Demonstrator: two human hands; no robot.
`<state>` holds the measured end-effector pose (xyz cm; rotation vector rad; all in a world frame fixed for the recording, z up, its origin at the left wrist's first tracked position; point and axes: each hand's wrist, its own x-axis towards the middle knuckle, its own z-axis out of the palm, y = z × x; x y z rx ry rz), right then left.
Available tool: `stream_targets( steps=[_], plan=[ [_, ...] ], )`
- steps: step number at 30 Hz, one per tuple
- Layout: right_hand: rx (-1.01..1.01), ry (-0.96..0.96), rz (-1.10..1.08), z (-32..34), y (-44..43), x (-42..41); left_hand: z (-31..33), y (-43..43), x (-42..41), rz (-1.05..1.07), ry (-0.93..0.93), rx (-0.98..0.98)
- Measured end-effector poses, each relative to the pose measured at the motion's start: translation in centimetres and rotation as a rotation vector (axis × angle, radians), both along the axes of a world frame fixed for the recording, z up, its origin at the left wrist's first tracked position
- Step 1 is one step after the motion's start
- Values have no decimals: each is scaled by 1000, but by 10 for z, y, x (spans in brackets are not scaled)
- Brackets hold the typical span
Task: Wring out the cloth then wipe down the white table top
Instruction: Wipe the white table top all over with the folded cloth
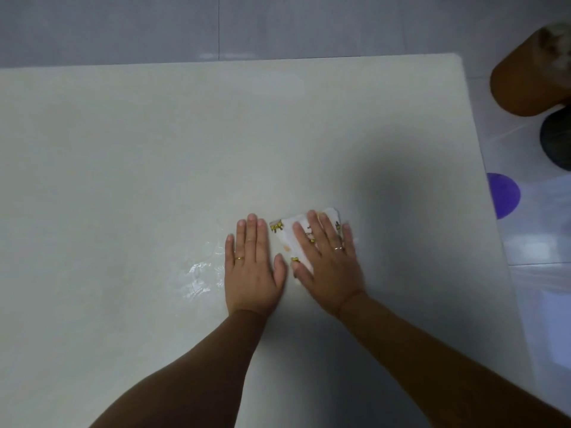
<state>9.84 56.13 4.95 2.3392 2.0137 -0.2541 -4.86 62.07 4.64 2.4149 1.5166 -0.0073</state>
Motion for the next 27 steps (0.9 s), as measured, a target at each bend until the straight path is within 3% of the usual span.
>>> stream_targets(
  steps=[2,6,9,12,15,17,20,22,24,27],
  plan=[
    [-3,-41,51,0,-5,33,0,0,0,3,-10,9],
    [10,-23,-453,1,-7,71,-1,-1,0,5,-28,26],
    [30,6,-714,1,3,21,-3,-1,0,-1,-36,36],
    [20,-8,-369,1,-12,-41,-4,-1,-1,-18,-16,33],
    [-9,-7,-54,5,-35,-24,-4,0,-2,-26,-23,23],
    [-20,-27,-122,5,-47,15,-4,0,-3,-21,-34,25],
    [-85,11,-565,6,-57,58,-5,0,-3,-22,-43,33],
    [-32,2,-773,4,-49,39,-6,0,-2,-21,-53,43],
    [21,-8,-730,2,-42,-10,-6,0,-2,-17,-65,43],
    [27,8,-338,2,-58,-72,-6,-2,-3,-20,-62,43]
  ],
)
